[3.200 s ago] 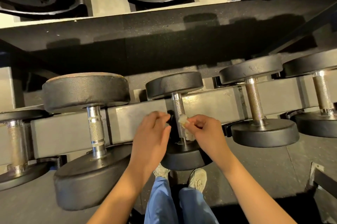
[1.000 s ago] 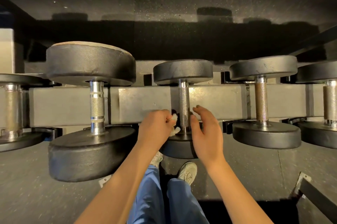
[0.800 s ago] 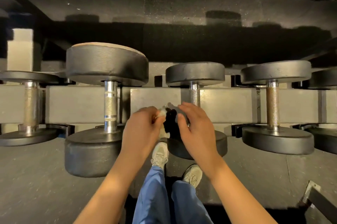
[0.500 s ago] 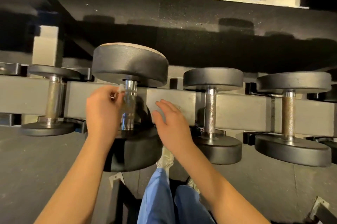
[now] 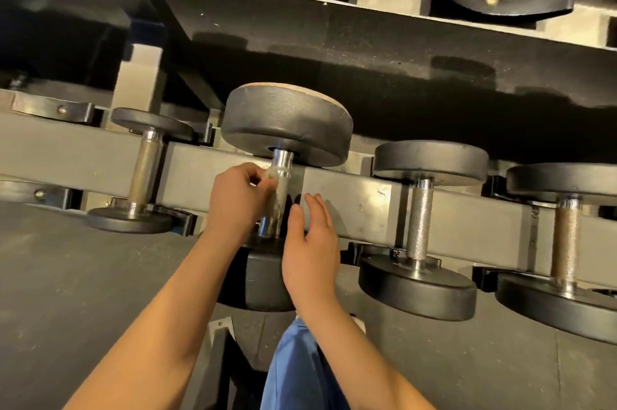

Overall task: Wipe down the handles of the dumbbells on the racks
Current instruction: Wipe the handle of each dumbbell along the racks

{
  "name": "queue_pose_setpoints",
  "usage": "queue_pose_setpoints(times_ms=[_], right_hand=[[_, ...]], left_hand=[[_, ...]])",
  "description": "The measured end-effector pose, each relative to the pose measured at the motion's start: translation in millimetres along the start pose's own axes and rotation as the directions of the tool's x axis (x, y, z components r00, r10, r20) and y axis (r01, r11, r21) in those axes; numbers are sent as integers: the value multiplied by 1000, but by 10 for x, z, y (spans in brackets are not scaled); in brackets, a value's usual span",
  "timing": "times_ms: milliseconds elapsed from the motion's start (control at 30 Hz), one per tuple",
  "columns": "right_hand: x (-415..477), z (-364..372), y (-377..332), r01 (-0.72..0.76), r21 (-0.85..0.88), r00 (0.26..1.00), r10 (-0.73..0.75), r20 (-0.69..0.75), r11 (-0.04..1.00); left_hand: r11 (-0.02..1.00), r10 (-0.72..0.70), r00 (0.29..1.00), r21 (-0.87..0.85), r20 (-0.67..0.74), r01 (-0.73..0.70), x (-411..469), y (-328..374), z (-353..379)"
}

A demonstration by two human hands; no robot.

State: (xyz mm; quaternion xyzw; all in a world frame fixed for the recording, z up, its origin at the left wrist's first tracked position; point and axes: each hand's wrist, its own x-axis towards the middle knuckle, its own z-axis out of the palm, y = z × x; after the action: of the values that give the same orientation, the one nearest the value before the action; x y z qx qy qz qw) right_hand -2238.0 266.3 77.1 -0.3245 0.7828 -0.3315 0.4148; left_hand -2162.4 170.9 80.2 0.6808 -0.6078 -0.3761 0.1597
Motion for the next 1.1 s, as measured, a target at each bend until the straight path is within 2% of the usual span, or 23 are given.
queue_pose_setpoints(times_ms=[100,167,367,467,633,733,800,933,1100], right_hand=[[-10,14,23,29,57,998,-26,-66,998],[-16,22,14,45,68,994,-37,-106,997],[-36,1,-26,29,79,988,-17,-156,996],[-52,20,-34,27,50,986,-19,-167,998],[-47,14,-23,54,64,984,-43,-172,996],[-51,29,-25,53,68,983,-40,-180,996],[-62,39,-33,48,73,979,-32,-201,996],[-67,35,-38,13,46,980,-4,-201,999],[-66,9,-63,-34,2,986,33,-166,999]], left_hand=[[997,-21,999,-75,-27,19,97,66,33],[998,-30,999,-57,-28,28,108,70,55],[985,-89,994,151,66,78,-50,-17,17],[966,-87,994,248,68,68,-61,-9,-1],[998,70,997,4,-23,-70,49,25,25],[993,88,993,-73,-81,-94,112,71,77],[992,87,994,-81,-72,-93,108,35,96],[990,92,995,101,23,-94,19,-72,49],[950,146,981,257,128,-176,-54,-199,-10]])
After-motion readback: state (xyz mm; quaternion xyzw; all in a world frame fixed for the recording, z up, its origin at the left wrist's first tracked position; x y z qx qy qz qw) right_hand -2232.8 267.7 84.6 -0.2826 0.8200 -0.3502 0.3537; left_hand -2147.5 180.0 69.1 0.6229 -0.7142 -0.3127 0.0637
